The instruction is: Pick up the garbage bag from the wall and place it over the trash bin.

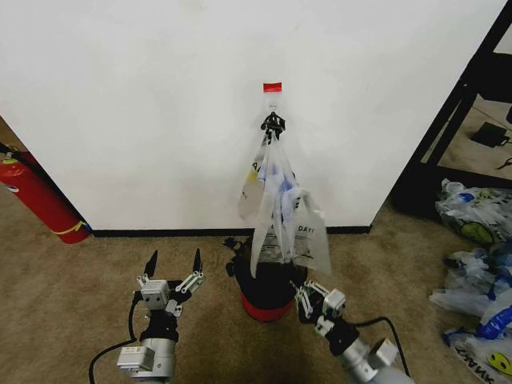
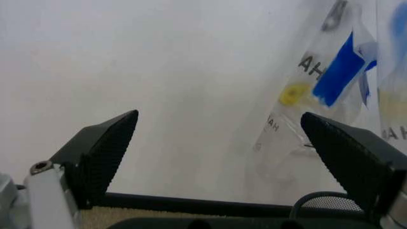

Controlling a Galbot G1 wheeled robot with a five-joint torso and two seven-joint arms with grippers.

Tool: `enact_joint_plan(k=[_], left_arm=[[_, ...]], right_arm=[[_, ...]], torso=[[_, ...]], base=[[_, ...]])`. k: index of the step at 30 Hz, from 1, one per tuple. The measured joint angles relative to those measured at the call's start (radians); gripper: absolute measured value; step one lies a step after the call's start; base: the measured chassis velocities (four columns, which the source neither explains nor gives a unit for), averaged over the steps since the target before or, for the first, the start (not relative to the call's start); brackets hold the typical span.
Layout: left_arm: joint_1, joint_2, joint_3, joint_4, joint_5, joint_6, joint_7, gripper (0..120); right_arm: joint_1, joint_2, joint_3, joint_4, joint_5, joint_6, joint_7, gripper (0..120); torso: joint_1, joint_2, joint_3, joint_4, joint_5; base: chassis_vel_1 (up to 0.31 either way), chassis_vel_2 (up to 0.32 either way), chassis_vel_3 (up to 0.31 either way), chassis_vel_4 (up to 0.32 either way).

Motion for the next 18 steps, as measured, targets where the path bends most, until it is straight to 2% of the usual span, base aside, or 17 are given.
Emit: enact_joint_plan(k=[18], left_arm=[[-0.009, 0.002, 0.006, 0.012, -0.002, 0.003, 0.0, 100]], right_arm=[[-0.091, -0.01, 0.021, -0.015, -0.113, 0.13, -0.036, 0]], torso=[[0.0, 0.0, 0.0, 0.0, 0.0]], base=[[0.0, 0.0, 0.0, 0.0]])
